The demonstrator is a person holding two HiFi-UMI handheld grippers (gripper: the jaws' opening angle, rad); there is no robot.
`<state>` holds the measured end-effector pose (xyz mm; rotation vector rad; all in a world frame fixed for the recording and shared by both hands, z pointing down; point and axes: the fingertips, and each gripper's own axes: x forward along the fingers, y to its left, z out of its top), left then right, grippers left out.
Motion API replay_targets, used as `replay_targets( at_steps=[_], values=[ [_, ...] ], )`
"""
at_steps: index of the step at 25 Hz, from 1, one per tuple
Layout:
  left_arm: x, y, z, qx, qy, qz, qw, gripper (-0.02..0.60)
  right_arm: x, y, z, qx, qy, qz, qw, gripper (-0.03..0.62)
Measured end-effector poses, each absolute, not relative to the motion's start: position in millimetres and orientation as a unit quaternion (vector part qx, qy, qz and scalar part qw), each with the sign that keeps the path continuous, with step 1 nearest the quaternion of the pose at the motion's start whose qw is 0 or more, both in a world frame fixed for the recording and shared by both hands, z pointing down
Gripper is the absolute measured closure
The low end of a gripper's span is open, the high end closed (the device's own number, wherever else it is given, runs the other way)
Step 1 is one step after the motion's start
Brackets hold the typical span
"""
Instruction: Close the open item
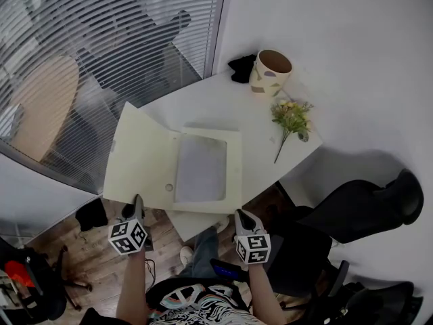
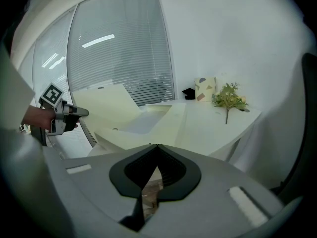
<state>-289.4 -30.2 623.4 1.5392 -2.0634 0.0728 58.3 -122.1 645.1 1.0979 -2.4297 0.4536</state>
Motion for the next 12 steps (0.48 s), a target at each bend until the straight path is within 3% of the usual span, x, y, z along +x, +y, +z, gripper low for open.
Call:
replay_targets(
  at_steps=[12],
  values=[
    [-280.9, -38.7, 613.3, 0.592, -0.761, 0.035, 0.262, 0.502, 57.1, -121.2, 644.4, 0.404, -0.875, 0.161, 0.214, 0.594]
  ],
)
